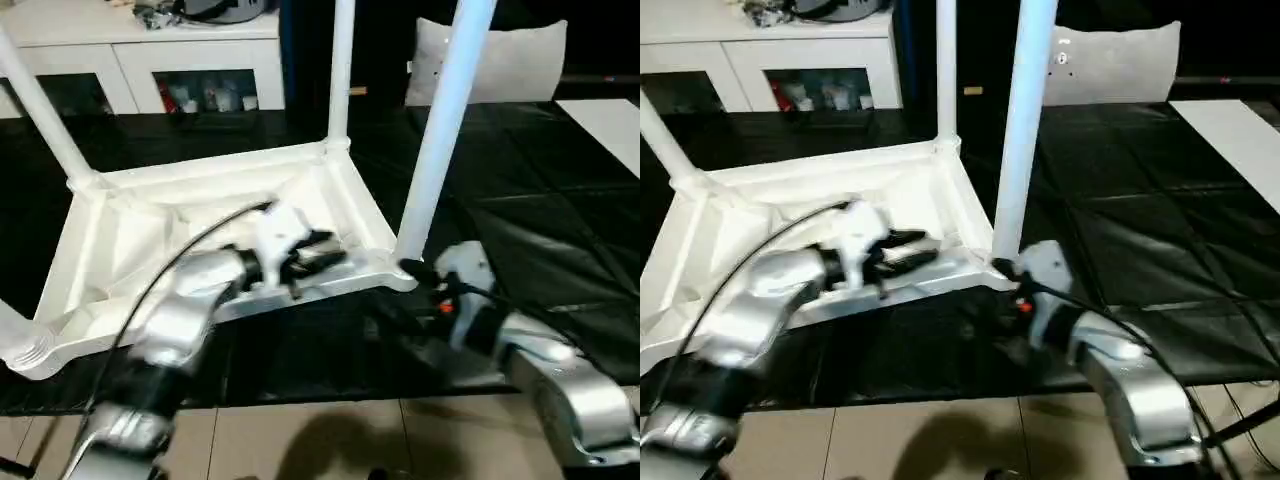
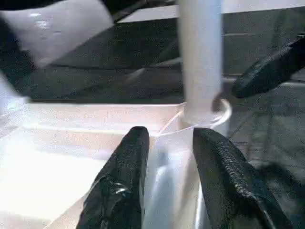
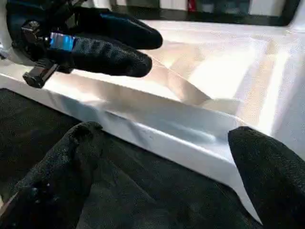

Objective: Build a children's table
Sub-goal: Rotate leg to tighten

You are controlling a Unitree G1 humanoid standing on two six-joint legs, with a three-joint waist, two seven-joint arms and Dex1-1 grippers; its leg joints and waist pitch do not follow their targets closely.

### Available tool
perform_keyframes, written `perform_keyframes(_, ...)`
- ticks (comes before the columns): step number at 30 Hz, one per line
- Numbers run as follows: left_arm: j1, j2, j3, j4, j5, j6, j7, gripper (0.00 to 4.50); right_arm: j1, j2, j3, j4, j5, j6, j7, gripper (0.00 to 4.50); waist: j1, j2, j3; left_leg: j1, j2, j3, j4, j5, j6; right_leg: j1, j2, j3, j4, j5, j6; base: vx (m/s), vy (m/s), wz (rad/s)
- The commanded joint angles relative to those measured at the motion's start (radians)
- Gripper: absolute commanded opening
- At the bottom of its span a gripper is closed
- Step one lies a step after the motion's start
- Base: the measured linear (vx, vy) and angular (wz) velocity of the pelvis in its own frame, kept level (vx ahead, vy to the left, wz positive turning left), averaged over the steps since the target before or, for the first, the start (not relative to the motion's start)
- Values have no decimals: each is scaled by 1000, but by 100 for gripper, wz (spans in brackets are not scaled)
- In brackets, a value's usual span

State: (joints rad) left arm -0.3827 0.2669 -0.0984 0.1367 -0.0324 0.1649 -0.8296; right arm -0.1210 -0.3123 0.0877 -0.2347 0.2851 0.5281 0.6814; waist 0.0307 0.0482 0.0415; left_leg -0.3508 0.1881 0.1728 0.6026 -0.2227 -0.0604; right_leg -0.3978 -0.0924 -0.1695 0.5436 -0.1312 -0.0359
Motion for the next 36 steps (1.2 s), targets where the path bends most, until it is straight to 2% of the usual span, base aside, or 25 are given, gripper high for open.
perform_keyframes(1, 27, 16, 26, -47, -2, 30, 29, 206, -19, 9, 17, -7, -5, 0, -13, 450, -1, 1, -58, 0, 46, -21, -73, -193, 65, 55, -68, 58, -78, -437, -47, 0, 0, 0)
perform_keyframes(2, 61, 27, 36, -71, -1, 42, 36, 234, -26, 17, 23, -2, -11, 4, -23, 450, -1, 0, -59, -2, 46, -23, -74, -185, 61, 57, -69, 59, -74, -429, -46, 0, 0, 0)
perform_keyframes(4, 77, 32, 38, -85, -1, 51, 40, 246, -31, 20, 28, 2, -12, 6, -26, 450, -1, 4, -58, 2, 46, -22, -74, -191, 60, 53, -66, 60, -77, -428, -42, 0, 0, 0)
perform_keyframes(5, 128, 55, 43, -112, 18, 62, 51, 251, -57, 49, 45, 38, -26, 31, -63, 450, 1, 6, -59, 3, 49, -25, -76, -192, 54, 54, -67, 62, -71, -408, -49, 0, 0, 0)
perform_keyframes(6, 173, 79, 44, -131, 39, 68, 61, 251, -90, 78, 61, 87, -54, 34, -103, 450, -3, 13, -56, 0, 50, -27, -81, -210, 49, 53, -64, 61, -72, -406, -53, 0, 0, 0)
perform_keyframes(7, 188, 89, 42, -143, 46, 72, 67, 277, -104, 92, 59, 106, -53, 42, -117, 450, -12, 9, -55, -4, 46, -29, -82, -229, 41, 56, -66, 59, -70, -422, -54, 0, 0, 0)
perform_keyframes(8, 194, 94, 41, -149, 49, 74, 70, 289, -110, 98, 58, 113, -52, 47, -122, 450, -14, 11, -55, 2, 44, -26, -79, -239, 40, 52, -65, 61, -77, -441, -48, 0, 0, 0)
perform_keyframes(10, 213, 102, 43, -170, 51, 88, 80, 292, -132, 111, 60, 132, -46, 51, -122, 450, -14, 14, -57, 6, 43, -26, -77, -231, 39, 51, -67, 64, -76, -430, -51, 0, 0, 0)
perform_keyframes(11, 224, 105, 45, -183, 50, 95, 86, 294, -147, 117, 68, 145, -48, 47, -118, 450, -9, 10, -58, 3, 48, -27, -79, -221, 44, 53, -68, 66, -67, -406, -63, 0, 0, 0)
perform_keyframes(14, 256, 125, 44, -213, 68, 108, 97, 332, -199, 112, 129, 203, -110, -3, -105, 450, -5, 13, -57, 3, 49, -25, -80, -208, 41, 54, -67, 68, -64, -380, -70, 0, 0, 0)
perform_keyframes(15, 276, 144, 33, -225, 81, 111, 99, 334, -224, 108, 165, 241, -142, -40, -92, 450, -5, 12, -58, 1, 49, -27, -80, -205, 37, 54, -67, 68, -57, -370, -77, 0, 0, 0)
perform_keyframes(18, 290, 149, 33, -240, 82, 118, 110, 367, -278, 133, 180, 322, -164, -84, -94, 450, -6, 14, -57, 2, 46, -23, -78, -206, 38, 53, -67, 71, -60, -373, -80, 0, 0, 0)
perform_keyframes(19, 292, 150, 33, -243, 86, 119, 114, 376, -293, 138, 183, 345, -175, -103, -100, 450, -2, 7, -58, 1, 48, -24, -78, -197, 40, 54, -72, 73, -56, -379, -87, 0, 0, 0)
perform_keyframes(20, 294, 152, 32, -245, 93, 121, 121, 379, -312, 147, 183, 375, -185, -122, -114, 450, -3, 9, -57, 2, 49, -23, -78, -193, 39, 52, -69, 73, -57, -379, -85, 0, 0, 0)
perform_keyframes(21, 296, 153, 32, -247, 99, 121, 127, 381, -329, 156, 182, 403, -195, -141, -132, 450, 1, 1, -59, 4, 50, -24, -78, -181, 40, 52, -72, 75, -52, -373, -90, 0, 0, 0)
perform_keyframes(25, 305, 162, 28, -257, 102, 132, 143, 411, -372, 182, 169, 476, -216, -182, -190, 450, -2, 3, -57, 5, 50, -22, -80, -190, 29, 51, -69, 77, -51, -358, -97, 0, 0, 0)
perform_keyframes(26, 312, 164, 23, -260, 112, 134, 158, 418, -390, 192, 151, 521, -228, -209, -234, 450, -5, -13, -57, 3, 50, -21, -80, -185, 31, 52, -68, 79, -49, -352, -99, 0, 0, 0)
perform_keyframes(27, 314, 165, 22, -260, 116, 134, 162, 431, -393, 194, 145, 531, -230, -215, -242, 450, -3, -8, -56, 2, 49, -22, -80, -179, 30, 52, -71, 81, -45, -366, -101, 0, 0, 0)
perform_keyframes(30, 318, 179, 14, -251, 138, 120, 171, 441, -392, 192, 128, 562, -244, -235, -270, 450, -3, -1, -56, 4, 49, -21, -79, -182, 23, 50, -67, 82, -46, -356, -96, 0, 0, 0)
perform_keyframes(31, 319, 183, 13, -249, 140, 117, 172, 441, -390, 189, 128, 569, -251, -242, -276, 450, -4, -4, -56, 4, 48, -20, -80, -187, 22, 50, -67, 81, -48, -356, -95, 0, 0, 0)
perform_keyframes(32, 318, 187, 14, -245, 139, 115, 169, 441, -386, 187, 123, 574, -255, -249, -287, 450, -5, -2, -57, 5, 47, -20, -79, -195, 20, 50, -66, 81, -48, -351, -97, 0, 0, 0)
perform_keyframes(33, 317, 189, 14, -243, 139, 114, 168, 441, -384, 186, 120, 576, -255, -251, -291, 450, -5, -4, -57, 5, 45, -19, -79, -203, 21, 50, -67, 83, -48, -356, -100, 0, 0, 0)
perform_keyframes(35, 312, 198, 13, -237, 140, 112, 163, 441, -379, 184, 107, 584, -260, -257, -312, 450, -4, 1, -56, 8, 46, -19, -79, -221, 21, 48, -66, 81, -51, -378, -98, 0, 0, 0)
perform_keyframes(36, 304, 214, 11, -224, 146, 105, 161, 441, -375, 179, 88, 602, -269, -257, -354, 450, -2, 11, -56, 11, 45, -20, -79, -233, 17, 46, -65, 81, -52, -385, -96, 0, 0, 0)
